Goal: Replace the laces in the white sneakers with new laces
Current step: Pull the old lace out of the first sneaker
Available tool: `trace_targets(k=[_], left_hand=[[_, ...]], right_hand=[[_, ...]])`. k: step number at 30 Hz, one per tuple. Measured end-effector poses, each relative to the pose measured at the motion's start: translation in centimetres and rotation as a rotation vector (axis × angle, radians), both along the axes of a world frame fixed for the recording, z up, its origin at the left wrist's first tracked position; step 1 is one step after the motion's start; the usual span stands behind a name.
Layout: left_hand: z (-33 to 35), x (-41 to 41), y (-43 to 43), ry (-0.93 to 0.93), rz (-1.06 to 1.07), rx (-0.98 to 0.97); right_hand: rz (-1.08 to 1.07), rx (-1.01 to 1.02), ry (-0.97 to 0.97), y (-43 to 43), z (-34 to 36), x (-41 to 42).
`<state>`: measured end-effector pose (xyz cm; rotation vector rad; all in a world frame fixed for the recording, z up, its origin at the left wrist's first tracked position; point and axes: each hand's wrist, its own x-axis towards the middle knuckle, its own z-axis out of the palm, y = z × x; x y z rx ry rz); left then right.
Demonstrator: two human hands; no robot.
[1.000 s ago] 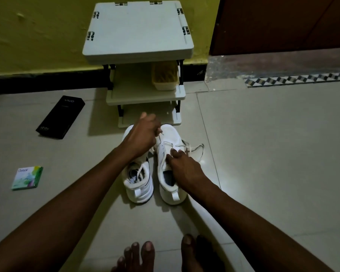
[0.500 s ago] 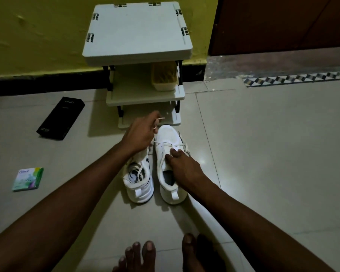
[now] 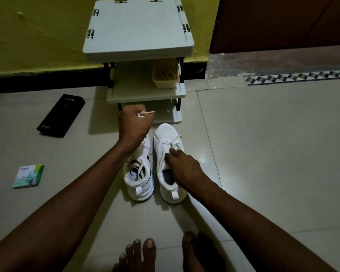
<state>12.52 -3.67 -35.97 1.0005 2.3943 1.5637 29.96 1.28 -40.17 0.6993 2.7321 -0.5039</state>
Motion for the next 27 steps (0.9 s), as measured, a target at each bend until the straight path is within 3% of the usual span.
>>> trace_targets(k=[3, 11, 13, 16, 19, 21, 23, 27], left_hand=[[0.7, 0.5, 0.6, -0.087, -0.061, 0.103], [-0.4, 0.2, 0.7, -0.311, -0.284, -0.042], [-1.2, 0.3, 0.7, -0.134, -0.347, -0.220], [-2.7, 0.0, 0.7, 0.354, -0.469, -0.594], [-4.0, 0.0, 0.6, 0.559, -0.544, -0.879], [-3.8, 0.2, 0.7, 0.552, -0.526, -0.910], [-3.4, 0.0, 0.7, 0.426, -0.472, -0.865], [-2.6, 0.2, -0.4, 0.392, -0.184, -0.692]], right_hand=[[-0.001, -0.026, 0.038, 0.3, -0.3, 0.5], [0.005, -0.062, 0.158, 0.6, -1.3, 1.2], [-0.006, -0.068, 0.182, 0.6, -1.4, 1.2], [-0.025, -0.064, 0.203, 0.6, -1.5, 1.1], [-0.030, -0.064, 0.218, 0.6, -1.5, 1.2], [-0.030, -0.069, 0.229, 0.6, -1.4, 1.3], [-0.037, -0.075, 0.238, 0.6, -1.3, 1.4], [-0.031, -0.070, 0.228, 0.5, -0.9, 1.4]])
